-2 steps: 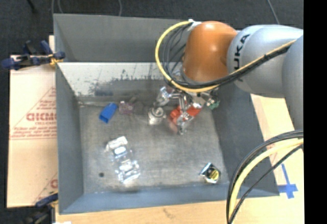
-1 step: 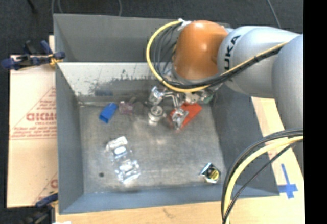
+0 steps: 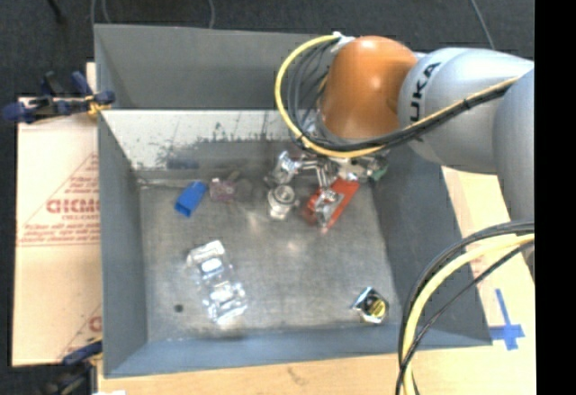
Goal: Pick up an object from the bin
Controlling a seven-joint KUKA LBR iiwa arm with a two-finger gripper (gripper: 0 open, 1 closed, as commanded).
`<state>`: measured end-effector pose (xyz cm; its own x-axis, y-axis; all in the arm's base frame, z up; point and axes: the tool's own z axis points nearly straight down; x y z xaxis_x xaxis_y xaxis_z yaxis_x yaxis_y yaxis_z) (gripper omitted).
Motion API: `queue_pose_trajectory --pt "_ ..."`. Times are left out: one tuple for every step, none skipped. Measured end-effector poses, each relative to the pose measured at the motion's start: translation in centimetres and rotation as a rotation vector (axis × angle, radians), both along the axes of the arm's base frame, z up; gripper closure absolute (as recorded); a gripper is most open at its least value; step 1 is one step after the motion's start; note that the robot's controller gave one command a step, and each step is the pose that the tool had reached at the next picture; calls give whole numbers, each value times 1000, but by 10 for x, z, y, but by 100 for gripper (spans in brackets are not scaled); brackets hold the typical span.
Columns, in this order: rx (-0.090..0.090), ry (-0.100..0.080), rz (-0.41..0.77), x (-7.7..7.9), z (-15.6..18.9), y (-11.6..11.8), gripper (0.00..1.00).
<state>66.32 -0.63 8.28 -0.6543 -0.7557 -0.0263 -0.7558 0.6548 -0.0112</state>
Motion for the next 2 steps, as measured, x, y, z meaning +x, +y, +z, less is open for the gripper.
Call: queue_pose_trajectory --pt "-11 -10 66 -3 1 6 0" --pt "-18 -7 104 1 0 17 0"
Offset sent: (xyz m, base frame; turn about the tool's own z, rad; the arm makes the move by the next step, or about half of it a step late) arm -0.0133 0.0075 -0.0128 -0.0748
